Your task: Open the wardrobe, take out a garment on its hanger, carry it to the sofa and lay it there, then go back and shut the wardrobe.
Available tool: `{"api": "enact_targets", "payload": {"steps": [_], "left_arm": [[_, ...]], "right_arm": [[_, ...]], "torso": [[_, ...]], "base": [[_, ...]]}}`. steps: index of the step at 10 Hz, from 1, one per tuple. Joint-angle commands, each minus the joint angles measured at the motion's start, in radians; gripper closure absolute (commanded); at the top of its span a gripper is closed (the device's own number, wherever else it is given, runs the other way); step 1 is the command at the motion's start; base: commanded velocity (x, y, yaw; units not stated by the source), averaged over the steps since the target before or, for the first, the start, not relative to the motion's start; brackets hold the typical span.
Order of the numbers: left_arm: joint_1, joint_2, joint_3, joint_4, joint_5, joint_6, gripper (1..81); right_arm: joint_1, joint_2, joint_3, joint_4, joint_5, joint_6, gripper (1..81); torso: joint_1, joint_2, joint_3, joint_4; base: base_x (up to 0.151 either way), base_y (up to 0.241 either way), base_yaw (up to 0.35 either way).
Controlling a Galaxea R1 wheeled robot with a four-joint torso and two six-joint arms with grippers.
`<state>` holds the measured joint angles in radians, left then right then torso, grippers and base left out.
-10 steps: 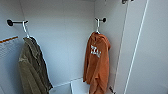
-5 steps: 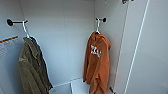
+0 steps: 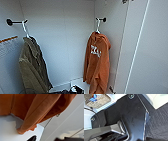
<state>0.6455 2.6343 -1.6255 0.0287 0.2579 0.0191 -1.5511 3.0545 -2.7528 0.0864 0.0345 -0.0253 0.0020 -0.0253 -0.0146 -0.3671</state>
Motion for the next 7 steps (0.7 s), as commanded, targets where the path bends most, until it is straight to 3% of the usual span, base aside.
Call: {"api": "enact_targets", "payload": {"steps": [1, 7], "left_arm": [[-0.252, -0.012, 0.058, -0.02, 0.024, -0.076, 1.0], [-0.502, -0.011, 0.064, -0.036, 0.026, -0.229, 1.0]], "right_arm": [[0.039, -0.003, -0.011, 0.012, -0.045, 0.001, 1.0], [0.047, -0.001, -0.007, 0.013, -0.045, 0.001, 1.0]], "torso": [[0.0, 0.0, 0.0, 0.0], [0.0, 0.0, -0.001, 0.0]], "base": [[0.0, 0.0, 0.0], [0.0, 0.0, 0.0]]}}
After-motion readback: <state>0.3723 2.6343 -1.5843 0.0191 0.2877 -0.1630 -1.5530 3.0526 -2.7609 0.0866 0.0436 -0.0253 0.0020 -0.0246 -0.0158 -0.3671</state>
